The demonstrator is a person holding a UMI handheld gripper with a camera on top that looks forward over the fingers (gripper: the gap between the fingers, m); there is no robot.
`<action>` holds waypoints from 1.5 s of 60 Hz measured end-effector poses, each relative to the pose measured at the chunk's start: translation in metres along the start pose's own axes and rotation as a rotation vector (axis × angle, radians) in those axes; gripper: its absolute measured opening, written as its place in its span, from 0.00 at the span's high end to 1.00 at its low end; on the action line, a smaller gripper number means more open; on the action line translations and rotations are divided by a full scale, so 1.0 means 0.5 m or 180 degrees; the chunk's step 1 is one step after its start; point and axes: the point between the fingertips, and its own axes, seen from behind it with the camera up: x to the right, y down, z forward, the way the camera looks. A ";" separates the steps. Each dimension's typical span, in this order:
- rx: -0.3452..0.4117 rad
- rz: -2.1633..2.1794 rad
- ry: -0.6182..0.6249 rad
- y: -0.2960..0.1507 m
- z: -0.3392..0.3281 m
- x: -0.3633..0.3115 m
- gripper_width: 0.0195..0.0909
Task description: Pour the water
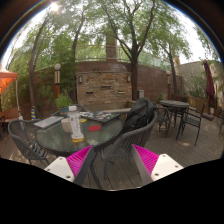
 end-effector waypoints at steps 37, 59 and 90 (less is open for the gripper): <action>0.0294 -0.0373 -0.0745 -0.010 0.336 -0.338 0.11; 0.0200 -0.0183 -0.0641 -0.015 0.560 -0.417 0.11; 0.0024 -0.1941 0.0213 -0.135 0.632 -0.358 0.58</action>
